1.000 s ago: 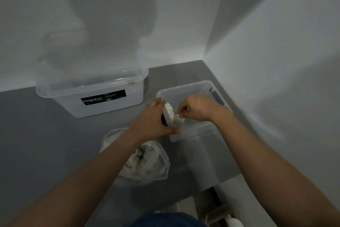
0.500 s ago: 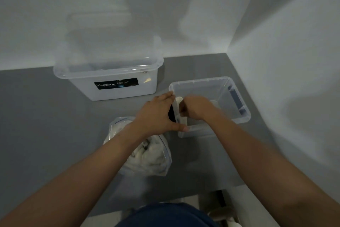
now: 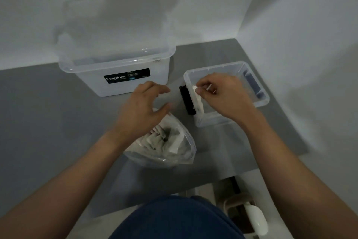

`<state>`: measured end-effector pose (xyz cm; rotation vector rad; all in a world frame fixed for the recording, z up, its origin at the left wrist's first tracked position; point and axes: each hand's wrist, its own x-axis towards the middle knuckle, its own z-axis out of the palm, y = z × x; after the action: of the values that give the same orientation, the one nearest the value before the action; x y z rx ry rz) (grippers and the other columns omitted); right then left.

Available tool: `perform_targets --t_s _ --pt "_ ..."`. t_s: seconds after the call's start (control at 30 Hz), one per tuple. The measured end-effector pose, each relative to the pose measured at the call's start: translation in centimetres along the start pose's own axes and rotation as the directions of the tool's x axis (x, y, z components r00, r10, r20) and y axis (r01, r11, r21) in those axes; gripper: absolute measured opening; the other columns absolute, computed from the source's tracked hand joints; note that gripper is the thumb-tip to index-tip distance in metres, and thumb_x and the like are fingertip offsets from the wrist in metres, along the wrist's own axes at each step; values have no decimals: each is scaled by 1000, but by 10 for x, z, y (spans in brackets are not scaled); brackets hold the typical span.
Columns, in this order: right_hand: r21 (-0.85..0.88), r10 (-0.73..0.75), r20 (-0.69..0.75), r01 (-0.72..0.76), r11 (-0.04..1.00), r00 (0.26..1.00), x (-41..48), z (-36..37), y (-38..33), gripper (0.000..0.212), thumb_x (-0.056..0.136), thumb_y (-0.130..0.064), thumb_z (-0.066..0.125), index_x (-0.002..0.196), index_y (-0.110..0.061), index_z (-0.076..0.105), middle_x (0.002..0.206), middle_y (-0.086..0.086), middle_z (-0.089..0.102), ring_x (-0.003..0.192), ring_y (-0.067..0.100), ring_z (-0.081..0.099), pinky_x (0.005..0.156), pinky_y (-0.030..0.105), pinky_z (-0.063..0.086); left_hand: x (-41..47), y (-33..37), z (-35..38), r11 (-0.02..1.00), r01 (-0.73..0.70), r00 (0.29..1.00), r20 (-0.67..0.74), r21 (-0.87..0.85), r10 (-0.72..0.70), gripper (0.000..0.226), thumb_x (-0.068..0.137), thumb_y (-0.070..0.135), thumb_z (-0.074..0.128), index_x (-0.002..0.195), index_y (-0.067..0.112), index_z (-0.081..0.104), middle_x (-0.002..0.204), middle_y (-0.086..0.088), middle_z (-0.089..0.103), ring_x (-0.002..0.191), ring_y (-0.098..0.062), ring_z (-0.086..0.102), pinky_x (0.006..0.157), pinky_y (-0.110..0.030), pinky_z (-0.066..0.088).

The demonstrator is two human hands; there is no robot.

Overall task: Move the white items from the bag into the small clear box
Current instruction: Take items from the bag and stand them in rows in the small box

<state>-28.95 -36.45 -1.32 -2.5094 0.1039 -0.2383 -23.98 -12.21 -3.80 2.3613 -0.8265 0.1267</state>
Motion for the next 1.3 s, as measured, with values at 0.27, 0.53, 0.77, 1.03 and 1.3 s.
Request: perform_targets --t_s 0.27,0.53,0.77,1.03,1.3 --pt "110 -33 319 -3 994 947 -63 77 -78 17 96 -19 65 103 -22 79 95 -13 75 83 0 65 73 4 44 -59 -58 -2 977 -87 992 109 197 66 13 86 30 76 92 19 74 94 0 68 88 -25 57 68 -38 50" --pt "-525 316 265 -138 840 911 -80 147 -67 24 90 -21 57 108 -18 72 103 11 72 97 34 70 74 36 53 -68 -82 2 856 -249 869 494 453 -9 51 82 58 68 122 27 63 120 5 62 114 -23 50 92 -36 39" --pt "-391 360 241 -249 886 901 -79 159 -84 35 83 -56 70 103 -28 75 93 1 74 90 24 68 77 36 56 -61 -87 -2 894 -289 865 494 341 91 51 82 57 69 121 25 65 115 4 61 107 -23 50 80 -32 36" --pt "-482 394 157 -277 831 906 -83 175 -89 23 85 -41 65 98 -23 70 95 3 73 87 26 69 69 33 48 -66 -79 4 879 -407 830 503 249 243 41 82 28 75 121 24 66 112 0 63 109 -26 54 87 -38 45" --pt "-409 321 73 -266 873 944 -90 171 -92 17 92 -32 60 95 -20 72 85 3 72 78 26 69 65 35 55 -57 -82 10 955 -277 830 528 107 181 49 78 40 65 122 19 63 115 -4 64 112 -28 58 93 -44 49"
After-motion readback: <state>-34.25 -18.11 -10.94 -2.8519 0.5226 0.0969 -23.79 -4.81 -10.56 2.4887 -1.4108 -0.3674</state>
